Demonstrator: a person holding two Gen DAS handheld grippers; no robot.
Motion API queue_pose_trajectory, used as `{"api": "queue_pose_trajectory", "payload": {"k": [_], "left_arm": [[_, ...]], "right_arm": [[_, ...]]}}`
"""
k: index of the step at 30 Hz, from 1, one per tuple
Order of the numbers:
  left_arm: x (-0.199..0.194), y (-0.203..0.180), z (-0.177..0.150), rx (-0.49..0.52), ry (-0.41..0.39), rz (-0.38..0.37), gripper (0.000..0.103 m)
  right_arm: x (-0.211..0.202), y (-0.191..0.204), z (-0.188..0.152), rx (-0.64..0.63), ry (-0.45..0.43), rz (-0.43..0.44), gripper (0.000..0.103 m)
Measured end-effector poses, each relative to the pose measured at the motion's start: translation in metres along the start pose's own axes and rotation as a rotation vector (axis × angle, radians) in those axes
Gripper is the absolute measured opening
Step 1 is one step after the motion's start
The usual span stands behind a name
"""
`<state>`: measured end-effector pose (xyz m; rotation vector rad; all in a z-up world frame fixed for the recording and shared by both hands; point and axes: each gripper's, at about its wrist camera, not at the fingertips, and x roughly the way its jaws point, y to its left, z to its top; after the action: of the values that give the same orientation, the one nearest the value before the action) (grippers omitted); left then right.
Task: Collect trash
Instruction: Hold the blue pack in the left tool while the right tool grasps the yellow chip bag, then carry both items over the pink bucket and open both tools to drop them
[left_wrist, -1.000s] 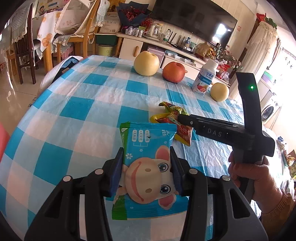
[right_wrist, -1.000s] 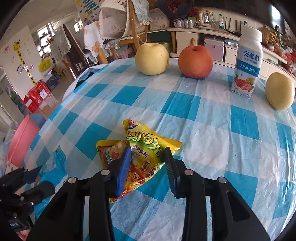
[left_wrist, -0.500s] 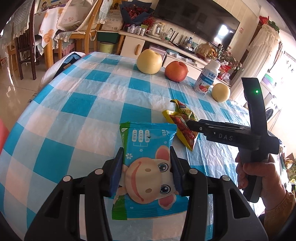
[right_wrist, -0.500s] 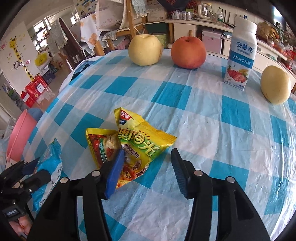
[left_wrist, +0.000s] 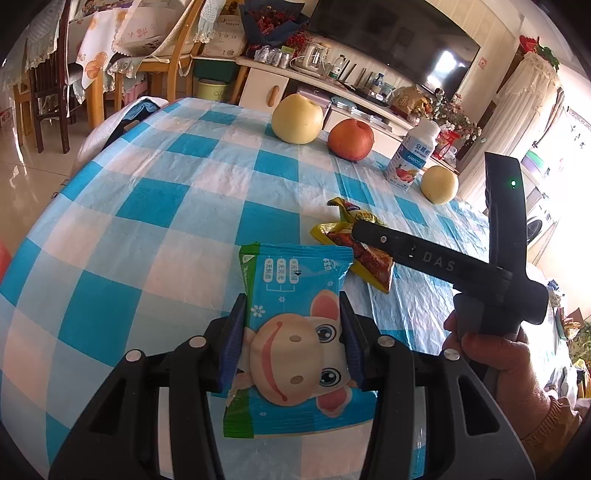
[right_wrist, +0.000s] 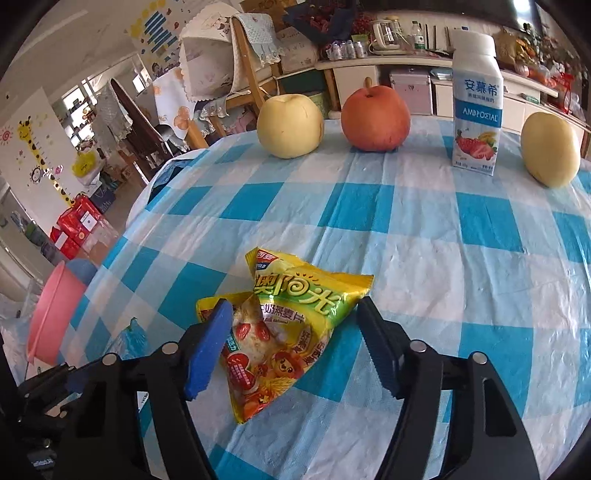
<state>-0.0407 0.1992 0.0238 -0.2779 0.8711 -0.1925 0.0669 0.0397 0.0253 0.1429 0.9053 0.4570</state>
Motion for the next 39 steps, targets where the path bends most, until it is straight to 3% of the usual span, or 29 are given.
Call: {"api": "queue_pose_trajectory", "payload": {"k": [2, 10, 30, 39], "left_arm": [[0.001, 0.001, 0.000, -0.002, 0.004, -0.002, 0.048], [0.001, 0.003, 0.000, -0.005, 0.004, -0.003, 0.048], [-0.033, 0.014, 0.006, -0.036, -0.116, -0.017, 0.048], [-0.054, 0.029, 0.012, -0.064, -0.182, 0.037, 0.048]], "right_arm": [[0.002, 0.003, 0.001, -0.026, 0.007, -0.005, 0.046], [-0.001, 0.010, 0.000, -0.080, -0.002, 0.014, 0.028], [-0.053, 0.049, -0.008, -0.171, -0.105, 0.007, 0.023], [-0.068, 0.086, -0.019, -0.207, -0.124, 0.008, 0.023]]}}
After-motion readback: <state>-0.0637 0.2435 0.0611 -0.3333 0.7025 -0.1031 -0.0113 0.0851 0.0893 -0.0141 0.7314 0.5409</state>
